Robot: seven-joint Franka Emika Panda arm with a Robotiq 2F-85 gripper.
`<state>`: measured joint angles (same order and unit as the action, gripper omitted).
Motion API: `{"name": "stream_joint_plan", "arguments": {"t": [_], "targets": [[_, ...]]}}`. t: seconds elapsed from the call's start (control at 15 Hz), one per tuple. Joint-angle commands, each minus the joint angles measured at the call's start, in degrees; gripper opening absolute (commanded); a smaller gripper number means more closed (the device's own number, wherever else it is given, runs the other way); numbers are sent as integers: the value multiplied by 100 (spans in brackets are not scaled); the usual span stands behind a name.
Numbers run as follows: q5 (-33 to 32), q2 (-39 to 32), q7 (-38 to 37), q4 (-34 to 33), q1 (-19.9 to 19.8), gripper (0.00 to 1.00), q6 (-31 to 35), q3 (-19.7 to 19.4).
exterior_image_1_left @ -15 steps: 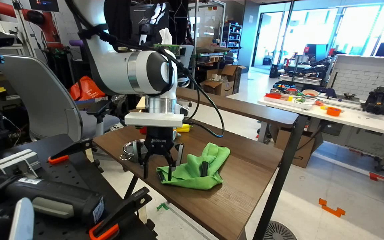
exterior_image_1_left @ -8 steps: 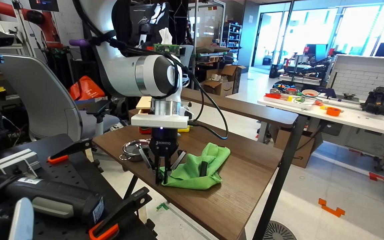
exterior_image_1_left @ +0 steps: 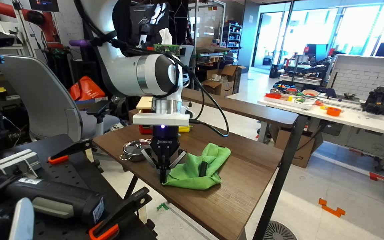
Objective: Fold the green towel
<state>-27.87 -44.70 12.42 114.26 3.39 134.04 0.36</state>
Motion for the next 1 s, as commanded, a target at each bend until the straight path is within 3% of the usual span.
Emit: {"name": "stream_joint_plan", "arguments": {"t": [0.0, 0.4, 0.67, 0.93], "targets": [[-95, 512, -115, 354, 228, 1, -27, -115], [-9, 1470, -174, 673, 142, 1, 23, -122], [152, 1666, -192, 174, -68, 1, 19, -253], [386, 1222, -190, -676, -297, 1, -93, -365]]}}
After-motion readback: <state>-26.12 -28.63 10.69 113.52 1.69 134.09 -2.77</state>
